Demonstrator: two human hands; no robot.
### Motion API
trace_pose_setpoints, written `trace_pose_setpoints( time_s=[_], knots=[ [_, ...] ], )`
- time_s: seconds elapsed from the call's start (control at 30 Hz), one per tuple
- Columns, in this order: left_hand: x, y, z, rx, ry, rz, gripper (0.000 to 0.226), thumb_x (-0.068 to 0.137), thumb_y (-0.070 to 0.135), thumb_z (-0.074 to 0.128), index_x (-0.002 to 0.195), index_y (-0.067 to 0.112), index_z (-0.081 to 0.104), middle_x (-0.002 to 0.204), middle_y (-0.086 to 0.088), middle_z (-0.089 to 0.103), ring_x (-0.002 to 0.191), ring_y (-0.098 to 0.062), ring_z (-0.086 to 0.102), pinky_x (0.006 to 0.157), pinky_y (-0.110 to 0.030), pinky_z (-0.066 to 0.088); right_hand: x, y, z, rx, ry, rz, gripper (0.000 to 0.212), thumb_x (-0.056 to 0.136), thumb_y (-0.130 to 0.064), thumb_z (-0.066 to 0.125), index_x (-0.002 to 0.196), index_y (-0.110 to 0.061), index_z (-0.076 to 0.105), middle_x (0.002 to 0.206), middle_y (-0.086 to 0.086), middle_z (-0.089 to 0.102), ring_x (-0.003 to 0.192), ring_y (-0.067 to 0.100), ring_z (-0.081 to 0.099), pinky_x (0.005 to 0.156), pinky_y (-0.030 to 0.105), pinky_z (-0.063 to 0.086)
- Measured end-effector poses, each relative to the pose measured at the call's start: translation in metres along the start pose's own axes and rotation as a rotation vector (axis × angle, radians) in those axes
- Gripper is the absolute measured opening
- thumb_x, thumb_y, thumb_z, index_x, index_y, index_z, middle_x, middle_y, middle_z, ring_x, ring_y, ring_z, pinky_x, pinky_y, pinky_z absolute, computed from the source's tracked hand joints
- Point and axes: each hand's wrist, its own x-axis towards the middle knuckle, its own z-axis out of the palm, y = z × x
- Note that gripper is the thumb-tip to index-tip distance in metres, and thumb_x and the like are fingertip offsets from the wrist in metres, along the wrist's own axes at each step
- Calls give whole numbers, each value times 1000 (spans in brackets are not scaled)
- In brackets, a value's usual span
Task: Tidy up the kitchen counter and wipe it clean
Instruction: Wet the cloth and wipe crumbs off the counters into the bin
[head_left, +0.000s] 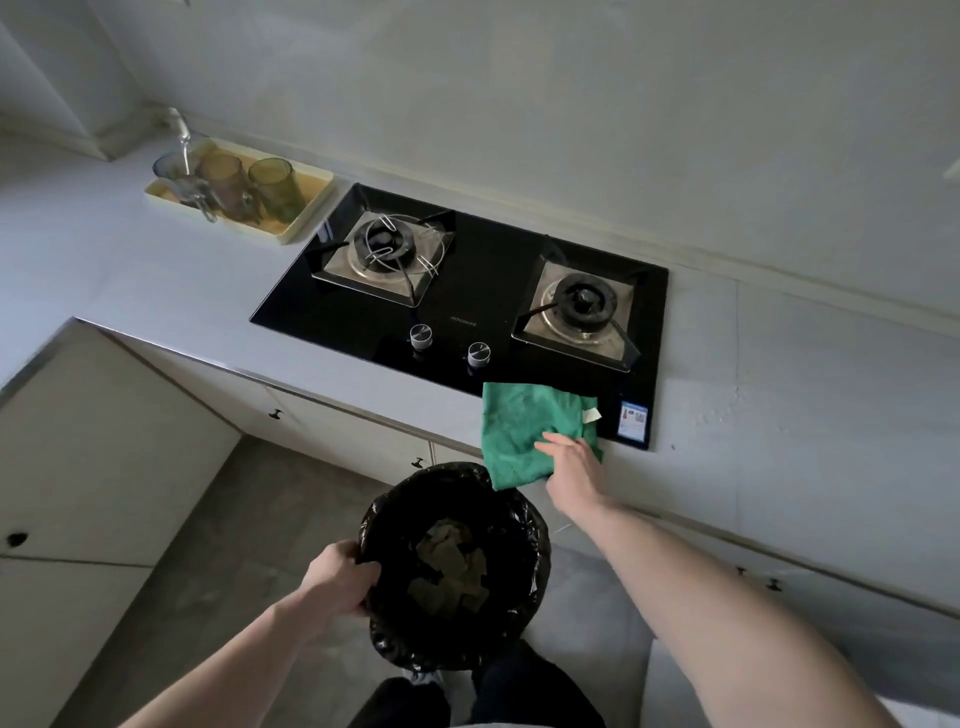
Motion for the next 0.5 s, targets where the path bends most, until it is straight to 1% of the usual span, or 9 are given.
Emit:
trace_pose_setpoints(
  time_s=[0.13, 0.23, 0.3, 0.37, 0.4, 0.43, 0.5],
  knots=[
    [5, -6, 0, -3, -20, 13, 15, 79, 4, 60, 87, 7, 73, 69, -10, 73, 48, -20, 71, 42, -26, 53, -8, 42, -19, -2, 41, 137, 64, 80, 14, 56, 134, -17, 66, 146, -2, 57, 131, 25, 51, 112, 33, 42],
    [6, -16, 7, -32, -44, 10, 20, 75, 2, 59, 87, 7, 74, 74, -15, 75, 57, -28, 75, 49, -34, 60, -25, 67, -40, 75, 122, 235, 59, 76, 14, 56, 127, -13, 71, 139, 3, 63, 129, 26, 55, 111, 28, 40],
    [9, -18, 11, -38, -65, 9, 20, 75, 3, 59, 88, 8, 74, 76, -16, 76, 60, -30, 76, 54, -40, 63, -34, 83, -59, 126, 221, 191, 60, 72, 15, 56, 122, -13, 74, 132, 3, 67, 122, 27, 60, 109, 29, 42],
    [12, -17, 14, -26, -70, 4, 19, 75, 5, 60, 89, 8, 74, 77, -16, 77, 60, -29, 76, 55, -41, 64, -38, 102, -79, 159, 342, 139, 60, 69, 13, 56, 121, -13, 74, 126, 2, 70, 116, 27, 63, 107, 34, 47],
    [13, -16, 18, -27, -71, 1, 19, 75, 6, 60, 89, 8, 74, 78, -17, 76, 60, -30, 76, 55, -41, 64, -38, 113, -89, 173, 398, 143, 59, 70, 12, 57, 121, -12, 74, 124, 3, 71, 113, 27, 64, 105, 36, 49],
    [13, -14, 22, -24, -72, -3, 20, 74, 6, 60, 89, 8, 74, 79, -18, 76, 61, -30, 76, 55, -43, 64, -39, 122, -98, 195, 449, 161, 57, 70, 12, 57, 120, -10, 74, 122, 5, 72, 111, 28, 65, 103, 34, 49],
    [10, -9, 34, -18, -74, -13, 22, 74, 6, 60, 91, 8, 74, 81, -18, 76, 60, -30, 76, 54, -42, 64, -38, 142, -112, 255, 535, 238, 52, 73, 12, 57, 119, -6, 74, 119, 9, 72, 108, 28, 66, 98, 27, 47]
  ],
)
